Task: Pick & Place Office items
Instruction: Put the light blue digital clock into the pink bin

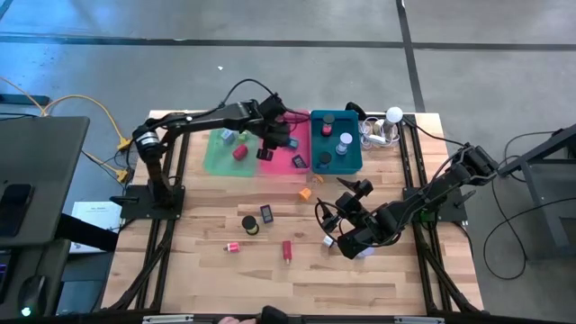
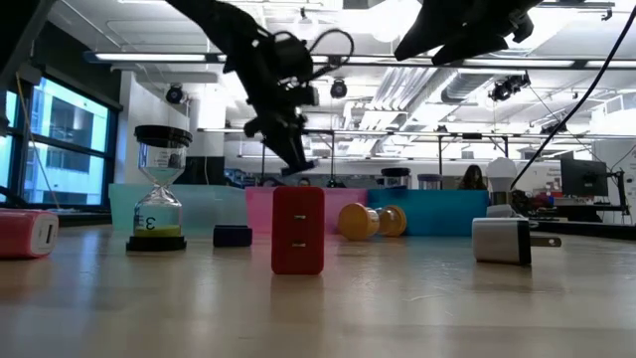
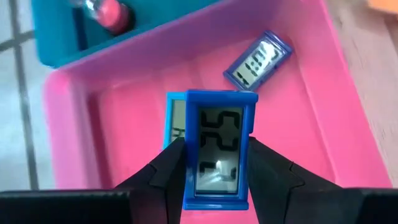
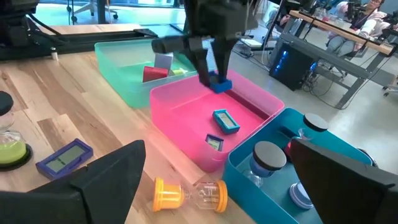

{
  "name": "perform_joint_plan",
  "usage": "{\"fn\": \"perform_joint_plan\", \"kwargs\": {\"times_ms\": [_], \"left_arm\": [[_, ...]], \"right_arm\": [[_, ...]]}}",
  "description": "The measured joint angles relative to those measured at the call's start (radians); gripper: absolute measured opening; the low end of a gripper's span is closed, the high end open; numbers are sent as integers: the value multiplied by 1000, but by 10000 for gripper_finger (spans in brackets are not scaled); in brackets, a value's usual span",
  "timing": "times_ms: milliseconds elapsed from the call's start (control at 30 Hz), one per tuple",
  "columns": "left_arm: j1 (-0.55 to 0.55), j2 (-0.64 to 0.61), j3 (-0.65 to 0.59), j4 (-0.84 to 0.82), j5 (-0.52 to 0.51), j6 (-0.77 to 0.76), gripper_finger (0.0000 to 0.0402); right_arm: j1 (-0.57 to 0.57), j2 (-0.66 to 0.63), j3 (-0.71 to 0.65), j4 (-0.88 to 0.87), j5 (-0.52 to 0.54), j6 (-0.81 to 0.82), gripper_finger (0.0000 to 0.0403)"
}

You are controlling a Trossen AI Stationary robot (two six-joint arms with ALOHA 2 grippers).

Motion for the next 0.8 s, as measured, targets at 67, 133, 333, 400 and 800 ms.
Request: {"fn": "perform_joint_plan", "kwargs": {"times_ms": [67,133,333,400,800], "left_arm": [[-6,22,0,11,3,-1,129],[-11,44,0,25,4,-1,131],[-10,100,0,39,7,-2,134],[-7,112,0,42,6,-8,134],[-18,121,1,49,28,-32,148]], "right_arm": [[0,0,0,1,1,0,389],[0,0,0,1,1,0,389],[0,0,0,1,-2,0,389],[0,0,0,1,-2,0,389],[0,0,0,0,-11,0,389]]}}
